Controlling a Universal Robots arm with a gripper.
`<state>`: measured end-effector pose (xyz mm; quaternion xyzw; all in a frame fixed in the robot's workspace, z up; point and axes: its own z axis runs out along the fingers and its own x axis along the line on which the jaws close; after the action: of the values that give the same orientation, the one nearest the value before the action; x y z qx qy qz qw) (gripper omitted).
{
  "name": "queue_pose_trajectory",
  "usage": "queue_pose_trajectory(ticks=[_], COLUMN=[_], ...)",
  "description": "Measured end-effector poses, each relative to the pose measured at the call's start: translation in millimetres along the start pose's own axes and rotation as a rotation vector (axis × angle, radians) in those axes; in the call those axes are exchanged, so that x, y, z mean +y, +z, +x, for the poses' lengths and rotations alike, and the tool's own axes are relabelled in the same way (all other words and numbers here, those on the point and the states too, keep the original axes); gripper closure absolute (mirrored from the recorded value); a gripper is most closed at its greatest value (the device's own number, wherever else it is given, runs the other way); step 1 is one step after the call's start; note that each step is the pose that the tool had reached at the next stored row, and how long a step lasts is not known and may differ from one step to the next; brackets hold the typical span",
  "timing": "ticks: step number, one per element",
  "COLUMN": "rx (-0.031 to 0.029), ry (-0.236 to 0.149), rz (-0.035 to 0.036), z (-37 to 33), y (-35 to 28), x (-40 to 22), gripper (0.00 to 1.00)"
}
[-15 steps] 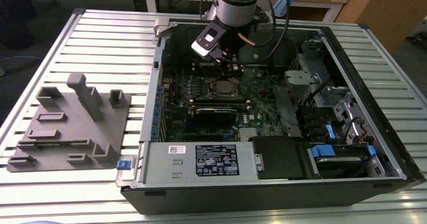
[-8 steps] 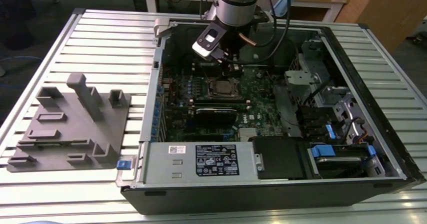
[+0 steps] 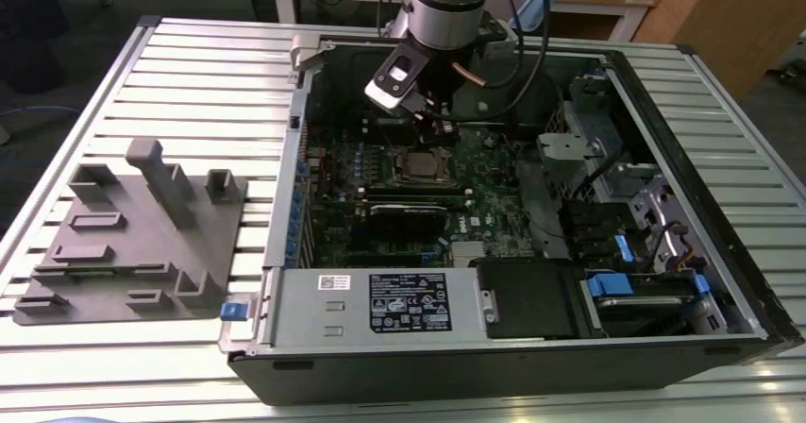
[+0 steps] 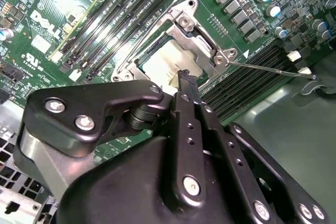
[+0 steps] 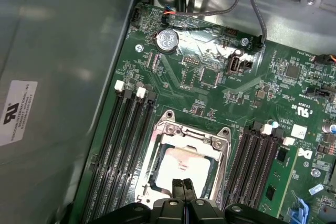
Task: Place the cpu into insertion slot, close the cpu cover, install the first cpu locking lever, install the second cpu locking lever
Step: 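Close the cpu cover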
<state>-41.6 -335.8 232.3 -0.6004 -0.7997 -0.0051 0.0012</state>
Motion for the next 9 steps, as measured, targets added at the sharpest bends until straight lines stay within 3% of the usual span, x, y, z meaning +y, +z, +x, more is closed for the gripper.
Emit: queue_pose_trajectory(ticks=[9], rx=[0.0009], ry=[-0.006], rz=[-0.0001], z=[0.0], y=[0.0], x=[0.0], gripper=[0.89])
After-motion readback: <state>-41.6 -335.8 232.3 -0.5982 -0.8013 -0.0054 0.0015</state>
